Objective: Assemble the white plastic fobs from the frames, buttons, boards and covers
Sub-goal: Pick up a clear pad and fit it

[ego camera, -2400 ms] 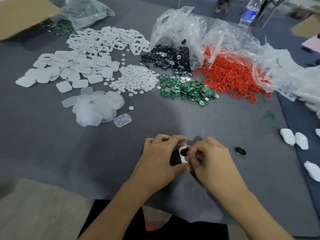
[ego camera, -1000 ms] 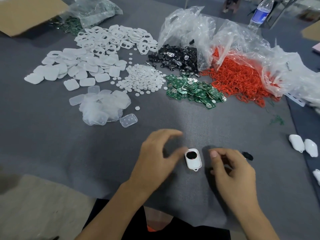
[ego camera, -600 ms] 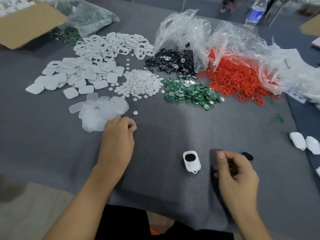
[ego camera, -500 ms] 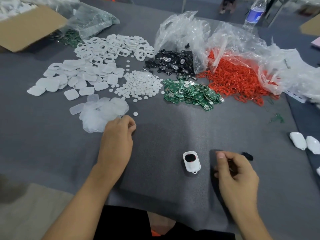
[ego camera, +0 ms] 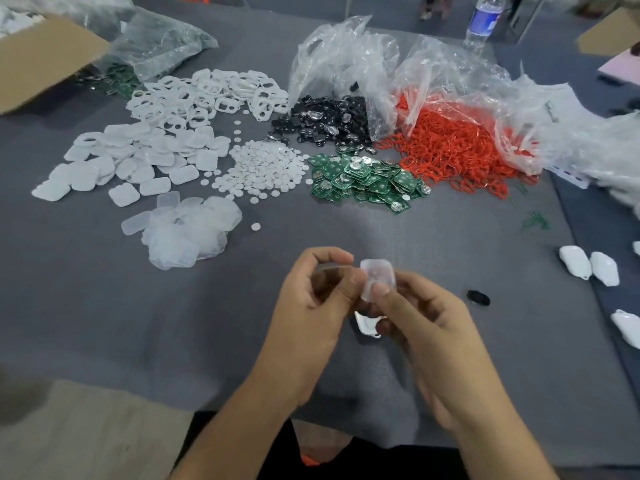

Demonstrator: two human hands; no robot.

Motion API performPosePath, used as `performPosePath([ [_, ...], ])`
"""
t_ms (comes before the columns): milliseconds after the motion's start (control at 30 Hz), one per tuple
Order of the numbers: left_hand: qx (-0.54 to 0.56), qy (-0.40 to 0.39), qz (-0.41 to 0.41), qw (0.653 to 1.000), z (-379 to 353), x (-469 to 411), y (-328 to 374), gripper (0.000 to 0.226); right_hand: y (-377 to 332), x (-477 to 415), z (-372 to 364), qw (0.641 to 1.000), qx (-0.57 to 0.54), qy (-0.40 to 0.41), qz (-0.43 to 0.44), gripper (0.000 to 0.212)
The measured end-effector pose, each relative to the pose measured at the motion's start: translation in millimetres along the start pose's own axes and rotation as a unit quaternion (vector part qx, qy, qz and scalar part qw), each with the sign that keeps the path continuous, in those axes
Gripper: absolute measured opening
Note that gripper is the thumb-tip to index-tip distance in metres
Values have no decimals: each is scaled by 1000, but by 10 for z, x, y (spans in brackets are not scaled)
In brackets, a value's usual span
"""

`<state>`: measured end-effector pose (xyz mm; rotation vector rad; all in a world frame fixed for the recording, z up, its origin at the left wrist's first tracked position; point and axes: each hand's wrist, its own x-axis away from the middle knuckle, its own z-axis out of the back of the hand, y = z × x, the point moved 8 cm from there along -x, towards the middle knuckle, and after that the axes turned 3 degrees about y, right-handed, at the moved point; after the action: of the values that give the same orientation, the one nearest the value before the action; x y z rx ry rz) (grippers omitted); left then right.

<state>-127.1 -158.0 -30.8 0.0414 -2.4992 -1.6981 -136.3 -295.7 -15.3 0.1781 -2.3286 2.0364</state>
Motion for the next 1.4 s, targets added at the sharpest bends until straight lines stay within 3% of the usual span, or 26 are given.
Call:
performPosePath([
  [133, -44, -17, -17, 999, -18, 45, 29, 31, 67, 7, 165, 997, -56, 46, -32, 18],
  [533, -91, 9, -7, 996, 116, 61, -122, 28, 133, 63, 257, 997, 30, 68, -31, 17],
  [633, -205, -1, -116, 972, 124, 91, 25, 29, 131, 41, 291, 995, 75, 69, -12, 20],
  [733, -330, -32, -265, 905, 33, 204, 193, 29, 218, 44, 337, 995, 4, 64, -75, 11],
  [800, -357, -43, -332, 872, -15, 289, 223, 23, 288, 76, 322, 989, -67, 45, -122, 28],
  [900, -359, -46, -362, 859, -38, 362, 177, 16, 313, 93, 354, 987, -83, 59, -123, 19],
  [967, -346, -37, -347, 871, -26, 375, 129, 21, 313, 99, 379, 988, -70, 73, -113, 16],
  [1067, -298, -16, -267, 917, 30, 315, 36, 38, 268, 107, 399, 994, -16, 73, -79, 17],
  [1233, -151, -14, -150, 977, 42, 254, -79, 47, 207, 109, 431, 995, 33, 87, -28, 20],
  [1400, -102, -18, -30, 994, 15, 201, -274, 50, 146, 125, 406, 996, 38, 82, -4, 18],
])
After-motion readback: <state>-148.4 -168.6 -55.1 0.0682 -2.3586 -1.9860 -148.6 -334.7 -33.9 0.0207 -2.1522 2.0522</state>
